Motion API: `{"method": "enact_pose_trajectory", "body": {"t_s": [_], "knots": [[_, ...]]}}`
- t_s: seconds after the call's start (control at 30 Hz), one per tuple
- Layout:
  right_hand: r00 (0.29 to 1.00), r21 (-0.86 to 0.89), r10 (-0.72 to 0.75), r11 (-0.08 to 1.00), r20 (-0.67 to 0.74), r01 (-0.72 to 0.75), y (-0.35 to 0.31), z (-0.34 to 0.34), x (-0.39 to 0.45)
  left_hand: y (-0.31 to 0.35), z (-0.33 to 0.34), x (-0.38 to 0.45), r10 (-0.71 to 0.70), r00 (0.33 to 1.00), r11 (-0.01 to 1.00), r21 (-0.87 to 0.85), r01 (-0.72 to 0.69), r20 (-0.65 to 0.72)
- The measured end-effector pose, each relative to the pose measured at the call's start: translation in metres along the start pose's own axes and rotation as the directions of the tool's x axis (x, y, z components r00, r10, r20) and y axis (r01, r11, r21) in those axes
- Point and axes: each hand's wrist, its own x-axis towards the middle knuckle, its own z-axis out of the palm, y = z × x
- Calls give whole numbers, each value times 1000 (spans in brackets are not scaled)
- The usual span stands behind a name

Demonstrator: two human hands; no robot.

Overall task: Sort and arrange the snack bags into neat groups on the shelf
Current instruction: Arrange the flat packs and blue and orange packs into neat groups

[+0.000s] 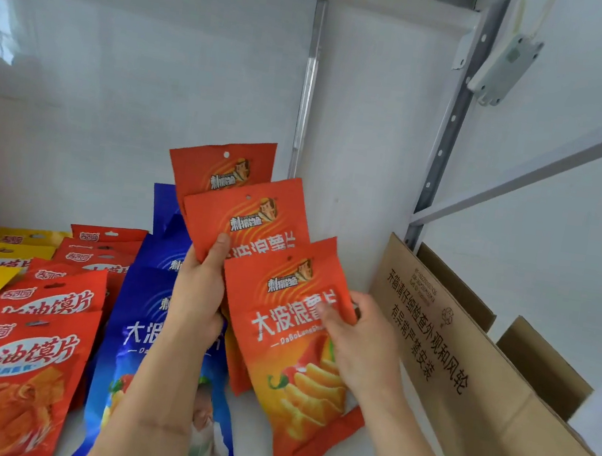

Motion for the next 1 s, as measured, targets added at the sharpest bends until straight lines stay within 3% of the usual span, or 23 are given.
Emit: {"method": "enact_pose_trajectory", "body": {"t_s": [0.33, 0.67, 0.9, 1.0], "knots": [[995, 1, 102, 995, -17, -102, 9, 28, 4, 4, 3, -9, -106, 993, 991, 85, 102, 54], [987, -22, 161, 987, -17, -162, 7, 28, 10, 2, -3, -10, -81, 955, 986, 163, 36, 284], [987, 93, 152, 983, 56, -157, 3, 26, 15, 5, -9, -6, -88, 972, 972, 234, 35, 219], [972, 112, 233, 967, -28, -229, 12, 20, 30, 8, -16, -3, -88, 985, 978, 201, 57, 149]]}}
